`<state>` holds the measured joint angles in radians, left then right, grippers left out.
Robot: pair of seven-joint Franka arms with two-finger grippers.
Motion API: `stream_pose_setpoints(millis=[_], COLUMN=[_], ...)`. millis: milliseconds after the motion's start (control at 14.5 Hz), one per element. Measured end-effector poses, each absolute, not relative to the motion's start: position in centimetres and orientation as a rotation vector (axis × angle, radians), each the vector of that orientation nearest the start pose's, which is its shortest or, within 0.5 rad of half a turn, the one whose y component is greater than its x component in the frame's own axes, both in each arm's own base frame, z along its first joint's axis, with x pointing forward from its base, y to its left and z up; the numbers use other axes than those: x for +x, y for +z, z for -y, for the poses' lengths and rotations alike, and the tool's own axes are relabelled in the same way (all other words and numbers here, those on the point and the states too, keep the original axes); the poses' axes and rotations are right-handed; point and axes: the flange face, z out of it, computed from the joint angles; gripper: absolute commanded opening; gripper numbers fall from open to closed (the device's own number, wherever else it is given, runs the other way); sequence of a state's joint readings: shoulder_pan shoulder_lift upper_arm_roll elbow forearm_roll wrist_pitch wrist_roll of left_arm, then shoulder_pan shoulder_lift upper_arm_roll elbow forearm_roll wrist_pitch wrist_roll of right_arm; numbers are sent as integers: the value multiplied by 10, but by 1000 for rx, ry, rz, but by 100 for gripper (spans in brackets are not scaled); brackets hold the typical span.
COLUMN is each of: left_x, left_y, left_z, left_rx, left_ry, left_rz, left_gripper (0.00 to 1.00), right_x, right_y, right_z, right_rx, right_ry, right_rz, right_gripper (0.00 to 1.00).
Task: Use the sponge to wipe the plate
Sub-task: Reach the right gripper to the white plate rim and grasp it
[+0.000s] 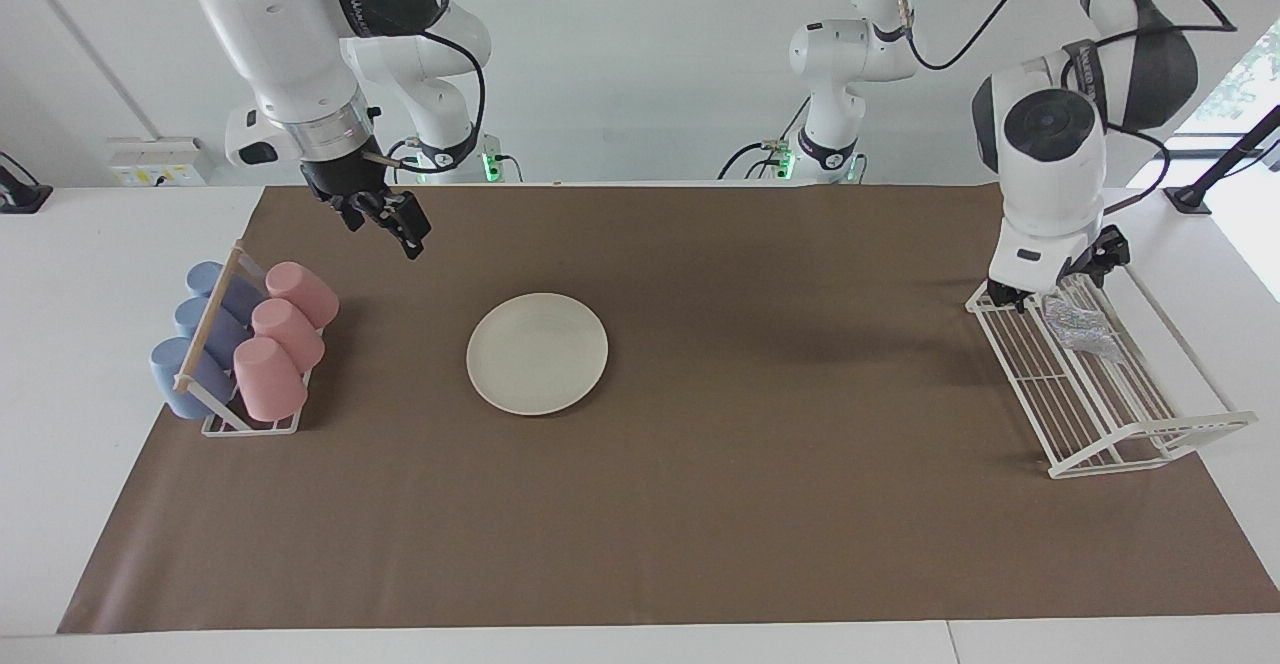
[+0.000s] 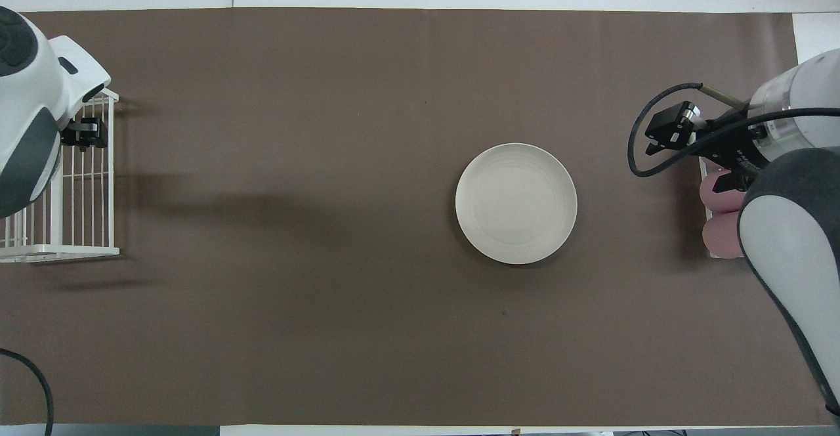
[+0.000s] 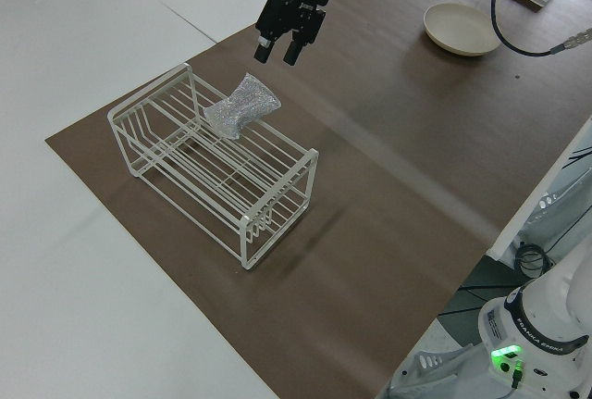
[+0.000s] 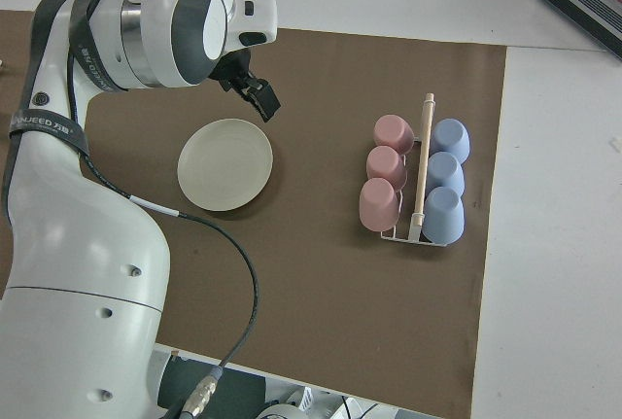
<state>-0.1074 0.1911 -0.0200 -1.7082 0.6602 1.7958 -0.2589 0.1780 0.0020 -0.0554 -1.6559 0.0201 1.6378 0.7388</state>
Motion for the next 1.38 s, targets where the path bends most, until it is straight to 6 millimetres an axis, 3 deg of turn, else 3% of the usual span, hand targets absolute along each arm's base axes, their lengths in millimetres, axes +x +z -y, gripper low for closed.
stream_pose_setpoints(millis=[138,276,760,829,898,967,1036,1381], left_x=[627,634,634,633,632,632,631,630], left_y=[458,438,429,428,427,427,427,427], left_z=[20,18,15,15,14,13,13,13], left_rx=[-2402,-2348,-2337,-2337,-2334,-2332,-2331,-2328], left_ry=[-25,-8,-3,-3,2,5,4,4], left_rz=[-136,-173,-129,-118,-102,-86,-73,-49], left_gripper=[100,100,84,77,59,26,0,0], right_x=[551,544,525,522,520,518,517,518], right_y=[589,589,591,592,593,593,594,596], right_z=[-91,-126,-189,-197,-203,-207,-209,-213], right_rx=[-2909,-2841,-2561,-2535,-2514,-2503,-2498,-2482], right_ry=[47,49,84,84,84,84,84,66], right_rz=[-1154,-1320,-1784,-1820,-1849,-1864,-1868,-1857], right_gripper=[100,100,100,100,100,100,100,100])
